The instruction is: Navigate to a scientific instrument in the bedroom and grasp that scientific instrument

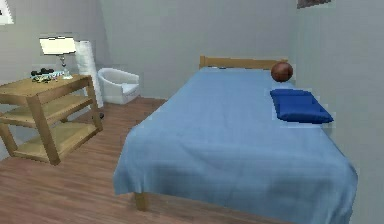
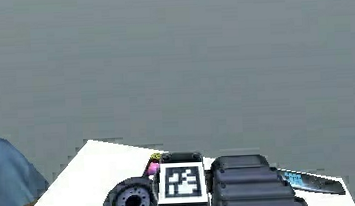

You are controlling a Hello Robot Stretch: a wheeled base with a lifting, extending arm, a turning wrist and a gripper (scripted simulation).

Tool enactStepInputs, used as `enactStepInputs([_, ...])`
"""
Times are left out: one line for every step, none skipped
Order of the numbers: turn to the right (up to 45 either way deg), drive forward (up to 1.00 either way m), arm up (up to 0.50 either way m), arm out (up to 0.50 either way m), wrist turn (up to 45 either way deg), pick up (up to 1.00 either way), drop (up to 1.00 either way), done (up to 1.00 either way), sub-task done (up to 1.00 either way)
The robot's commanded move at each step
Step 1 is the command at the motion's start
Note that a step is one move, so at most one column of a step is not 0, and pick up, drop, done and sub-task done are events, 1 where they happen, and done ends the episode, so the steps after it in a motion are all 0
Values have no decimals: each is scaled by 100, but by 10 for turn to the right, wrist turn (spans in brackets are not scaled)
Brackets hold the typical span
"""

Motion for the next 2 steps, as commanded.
enactStepInputs([0,0,0,4,0,0,0,0,0])
enactStepInputs([0,0,0,0,450,0,0,0,0])
